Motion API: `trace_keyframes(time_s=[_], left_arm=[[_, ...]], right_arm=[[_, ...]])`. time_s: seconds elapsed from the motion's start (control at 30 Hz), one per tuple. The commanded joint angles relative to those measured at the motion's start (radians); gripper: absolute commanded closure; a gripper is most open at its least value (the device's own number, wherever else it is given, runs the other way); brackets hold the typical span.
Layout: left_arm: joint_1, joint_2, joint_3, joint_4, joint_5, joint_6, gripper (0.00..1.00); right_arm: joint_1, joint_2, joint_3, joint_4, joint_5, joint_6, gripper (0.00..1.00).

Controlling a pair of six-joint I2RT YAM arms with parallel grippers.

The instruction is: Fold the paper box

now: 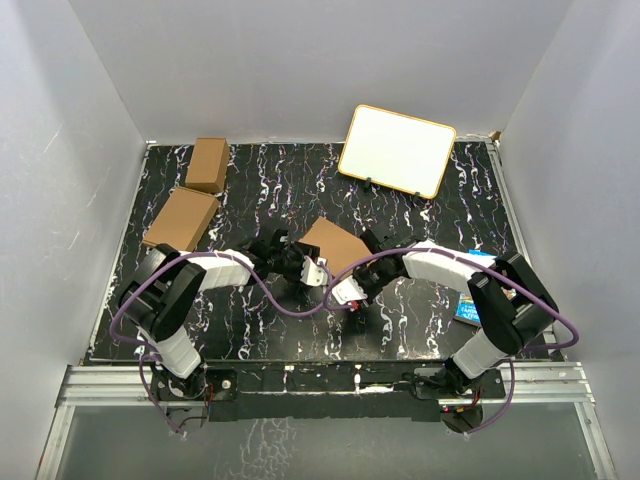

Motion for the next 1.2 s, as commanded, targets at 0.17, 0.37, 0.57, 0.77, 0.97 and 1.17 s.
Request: trace_keyframes(time_s=[0.17,0.37,0.57,0.77,0.97,1.17], left_arm=[[-0.008,0.045,-0.006,-0.147,0.069,-0.011,0.51],[-0.008,0.044,-0.004,-0.150,0.069,-0.012,0.51],[-0.007,0.043,-0.003,-0.148,0.067,-0.014,0.52],[-0.008,0.044,-0.002,-0.151,0.063,-0.015,0.53],[-0.008,0.045,-0.001,-0.153,0.063,-0.014,0.54],[-0.008,0.048,0.001,-0.155,0.063,-0.014,0.54]], right_arm=[[0.016,0.029,0.042,0.040,0.032,-0.002,0.92],[0.008,0.014,0.048,0.046,0.055,0.018,0.92],[-0.028,-0.016,0.042,0.044,0.048,0.022,0.92],[-0.042,-0.042,0.029,0.034,0.042,0.017,0.92],[-0.049,-0.062,0.022,0.019,0.034,0.009,0.92],[-0.060,-0.074,0.017,0.001,0.022,-0.001,0.92]])
